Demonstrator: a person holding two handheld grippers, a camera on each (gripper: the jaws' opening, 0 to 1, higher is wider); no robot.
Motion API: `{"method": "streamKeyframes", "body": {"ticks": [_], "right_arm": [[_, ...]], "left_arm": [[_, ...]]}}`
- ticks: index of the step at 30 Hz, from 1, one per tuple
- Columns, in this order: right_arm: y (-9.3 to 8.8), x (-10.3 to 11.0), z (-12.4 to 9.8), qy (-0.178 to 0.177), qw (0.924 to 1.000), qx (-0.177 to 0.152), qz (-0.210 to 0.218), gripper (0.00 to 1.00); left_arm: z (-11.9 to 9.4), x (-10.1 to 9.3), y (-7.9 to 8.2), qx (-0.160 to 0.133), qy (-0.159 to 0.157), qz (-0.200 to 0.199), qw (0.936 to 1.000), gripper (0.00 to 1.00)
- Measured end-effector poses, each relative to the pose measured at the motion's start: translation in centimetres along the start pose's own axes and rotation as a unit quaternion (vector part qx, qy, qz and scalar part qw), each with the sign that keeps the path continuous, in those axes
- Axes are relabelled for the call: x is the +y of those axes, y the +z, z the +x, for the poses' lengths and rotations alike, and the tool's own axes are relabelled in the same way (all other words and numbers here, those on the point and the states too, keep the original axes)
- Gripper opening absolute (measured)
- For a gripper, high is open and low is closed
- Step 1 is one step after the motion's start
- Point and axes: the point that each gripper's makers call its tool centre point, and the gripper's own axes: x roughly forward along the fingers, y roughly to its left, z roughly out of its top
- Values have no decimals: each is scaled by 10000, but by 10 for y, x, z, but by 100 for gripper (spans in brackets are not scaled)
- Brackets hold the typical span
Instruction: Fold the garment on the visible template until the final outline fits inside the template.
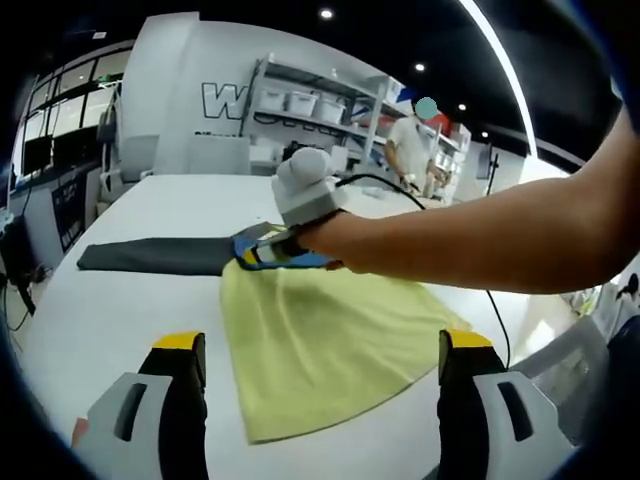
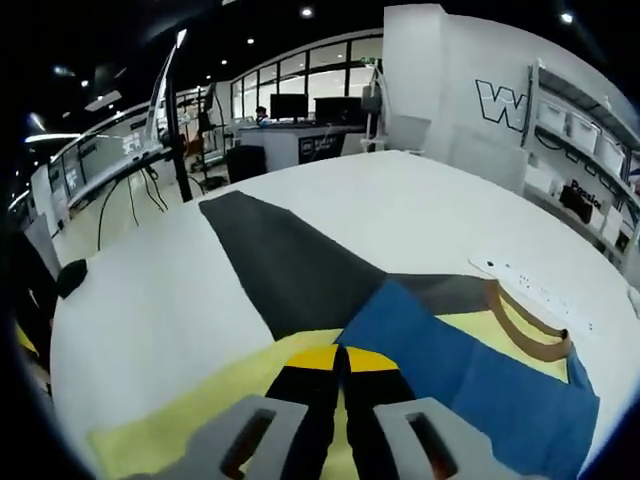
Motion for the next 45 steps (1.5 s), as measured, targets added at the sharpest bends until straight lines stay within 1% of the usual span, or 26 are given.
{"method": "streamKeyframes", "body": {"ticks": [2,4,16,18,20,23,27,30,32,33,34,40,43,44,45], "right_arm": [[-4,2,3,64,9999,77,6,0],[-7,3,4,69,9999,86,-13,0],[-5,1,10,131,9999,69,34,0],[-4,1,9,145,9999,65,66,3],[-3,1,8,106,9999,14,68,11],[-2,1,1,89,9999,-5,71,11],[1,-1,-6,36,9999,-93,95,13],[2,-5,-11,-61,9997,-177,141,19],[2,-8,-14,-121,9995,-197,225,29],[2,-9,-16,-143,9992,-228,281,35],[2,-10,-17,-165,9991,-253,291,39],[3,-19,-26,-353,9980,-346,404,51],[3,-21,-29,-380,9977,-365,431,58],[4,-25,-31,-432,9973,-392,453,59],[4,-29,-37,-484,9965,-441,512,59]], "left_arm": [[0,1,0,-8,10,-3,10000,91],[0,1,1,-9,7,-7,10000,90],[0,1,0,4,9,18,10000,91],[0,1,0,3,10,24,10000,91],[-1,2,0,6,17,22,10000,91],[-1,2,0,2,20,19,10000,91],[0,0,0,16,-7,47,10000,91],[0,-1,-1,24,-24,64,10000,91],[1,-2,-1,36,-33,80,10000,91],[1,-2,-1,36,-36,80,10000,91],[1,-2,-1,36,-40,87,9999,91],[1,-4,-1,34,-65,122,9999,91],[1,-5,-1,36,-77,144,9999,91],[2,-6,-2,41,-90,157,9998,91],[2,-7,-2,46,-104,170,9998,91]]}}
